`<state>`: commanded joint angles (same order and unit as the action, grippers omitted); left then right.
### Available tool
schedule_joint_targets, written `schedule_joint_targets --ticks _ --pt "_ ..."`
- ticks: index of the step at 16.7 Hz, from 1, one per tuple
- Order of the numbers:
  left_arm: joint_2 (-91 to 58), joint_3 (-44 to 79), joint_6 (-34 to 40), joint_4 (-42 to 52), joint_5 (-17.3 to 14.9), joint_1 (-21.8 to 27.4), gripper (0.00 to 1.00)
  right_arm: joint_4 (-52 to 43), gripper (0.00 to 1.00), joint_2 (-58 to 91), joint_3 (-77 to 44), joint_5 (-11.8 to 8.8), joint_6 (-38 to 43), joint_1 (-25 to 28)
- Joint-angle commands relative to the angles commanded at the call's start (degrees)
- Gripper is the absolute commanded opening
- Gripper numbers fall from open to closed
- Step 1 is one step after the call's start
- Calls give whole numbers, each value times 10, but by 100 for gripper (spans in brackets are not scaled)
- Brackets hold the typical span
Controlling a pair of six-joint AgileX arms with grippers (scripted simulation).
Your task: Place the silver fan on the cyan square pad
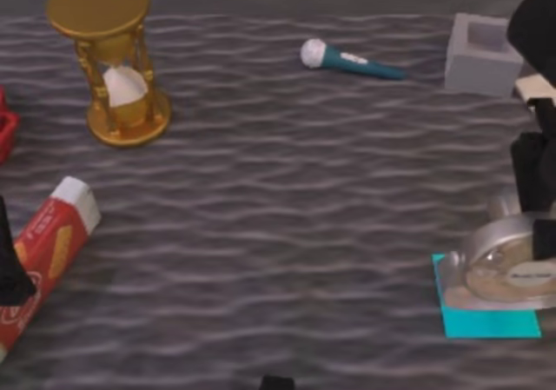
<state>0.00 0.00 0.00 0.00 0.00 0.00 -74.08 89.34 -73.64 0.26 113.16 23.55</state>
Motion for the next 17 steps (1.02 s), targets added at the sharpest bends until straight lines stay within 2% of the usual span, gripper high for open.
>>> schedule_joint_targets --ticks 3,7,17 --pt "0 0 0 0 0 0 100 39 0 5 34 0 -1 -2" --pt "0 0 0 0 0 0 100 41 0 5 37 0 -1 -2" --pt "0 0 0 0 0 0 100 41 75 5 37 0 -1 -2"
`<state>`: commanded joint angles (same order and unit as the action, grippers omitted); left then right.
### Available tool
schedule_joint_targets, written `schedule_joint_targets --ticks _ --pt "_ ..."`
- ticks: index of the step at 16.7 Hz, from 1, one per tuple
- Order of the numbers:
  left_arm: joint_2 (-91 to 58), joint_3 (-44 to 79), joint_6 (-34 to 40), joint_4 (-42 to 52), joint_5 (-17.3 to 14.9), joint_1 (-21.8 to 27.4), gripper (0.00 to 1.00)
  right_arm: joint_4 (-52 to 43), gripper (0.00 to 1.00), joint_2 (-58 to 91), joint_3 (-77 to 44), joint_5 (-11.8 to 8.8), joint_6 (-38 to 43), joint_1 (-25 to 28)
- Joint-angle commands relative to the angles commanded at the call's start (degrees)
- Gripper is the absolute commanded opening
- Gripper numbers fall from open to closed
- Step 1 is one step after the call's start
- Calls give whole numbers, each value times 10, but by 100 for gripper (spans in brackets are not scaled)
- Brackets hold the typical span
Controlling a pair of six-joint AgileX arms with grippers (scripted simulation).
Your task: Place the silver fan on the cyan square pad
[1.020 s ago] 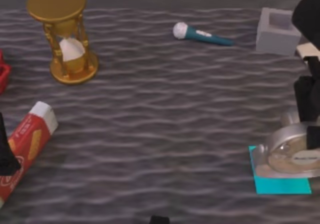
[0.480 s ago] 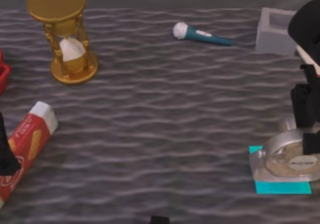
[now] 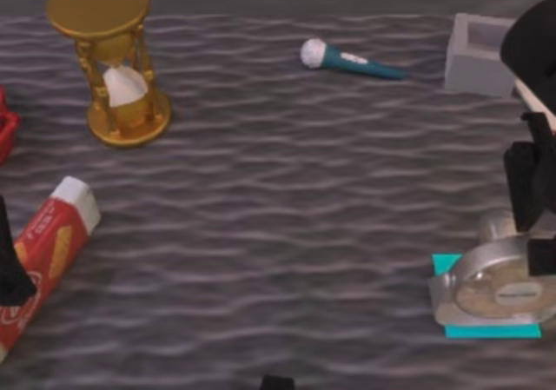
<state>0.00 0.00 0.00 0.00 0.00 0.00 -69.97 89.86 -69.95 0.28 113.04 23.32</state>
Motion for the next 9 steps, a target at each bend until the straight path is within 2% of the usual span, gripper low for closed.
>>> schedule_joint_targets --ticks 3,9 --pt "0 0 0 0 0 0 100 0 98 0 0 0 0 0" --pt "0 0 0 0 0 0 100 0 100 0 0 0 0 0"
